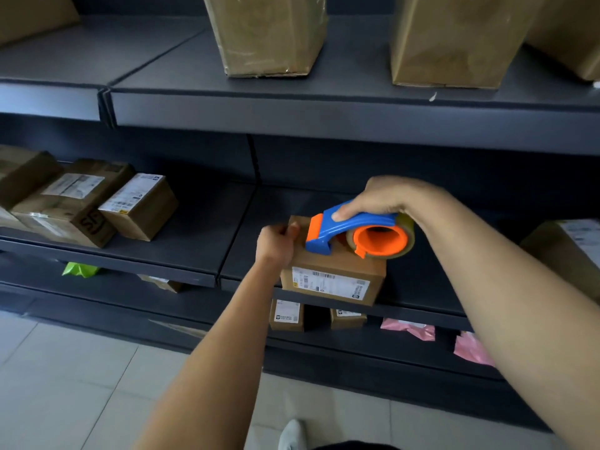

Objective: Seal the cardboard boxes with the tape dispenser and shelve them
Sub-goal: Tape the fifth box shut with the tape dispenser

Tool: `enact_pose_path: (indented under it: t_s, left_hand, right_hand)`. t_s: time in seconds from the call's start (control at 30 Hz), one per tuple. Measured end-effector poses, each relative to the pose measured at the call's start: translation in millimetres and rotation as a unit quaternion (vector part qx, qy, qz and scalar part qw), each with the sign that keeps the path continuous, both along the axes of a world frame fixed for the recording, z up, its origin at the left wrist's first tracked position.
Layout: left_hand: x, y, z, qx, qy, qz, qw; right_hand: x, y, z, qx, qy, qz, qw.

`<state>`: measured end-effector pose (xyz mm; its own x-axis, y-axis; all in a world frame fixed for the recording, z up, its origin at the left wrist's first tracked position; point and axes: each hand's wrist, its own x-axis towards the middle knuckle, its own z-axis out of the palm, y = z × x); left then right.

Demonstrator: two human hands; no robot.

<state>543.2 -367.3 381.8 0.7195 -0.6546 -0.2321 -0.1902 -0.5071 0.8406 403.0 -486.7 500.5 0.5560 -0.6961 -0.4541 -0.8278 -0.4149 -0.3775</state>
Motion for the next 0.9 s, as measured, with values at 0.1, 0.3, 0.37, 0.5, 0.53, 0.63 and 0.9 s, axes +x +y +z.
enact_pose_path:
  t_s: [0.1, 0.3, 0.37, 0.5, 0.53, 0.63, 0.9]
  left_hand:
    - [1, -6, 2, -0.024, -0.006, -0.02, 0.999]
    - [2, -7, -7, -0.02, 0.021, 0.005, 1.0]
    - [3, -8, -6, -0.021, 0.023, 0.007, 0.999]
    - [3, -7, -8, -0.022, 0.015, 0.002, 1.0]
    - [3, -7, -8, -0.021, 0.008, -0.002, 1.0]
    - [3, -10, -8, -0.018, 0.01, 0.001, 1.0]
    - [5, -12, -9, 0.001, -0.007, -0.002, 1.0]
  right_hand:
    - [2, 0, 3, -0.004, 0.008, 0.001, 1.0]
    - [-3, -4, -3, -0.014, 0.021, 0.001, 1.0]
    - [-9, -8, -6, -0.018, 0.017, -0.003, 1.0]
    - [-53, -20, -4, -0.021, 0.042, -0.01, 0.999]
    - [-72, -25, -2, -0.012, 0.046, -0.02, 0.999]
    - [-128, -45, -3, 0.001, 0.052, -0.062, 0.997]
    - [-144, -44, -13, 0.022, 0.023, -0.09, 0.995]
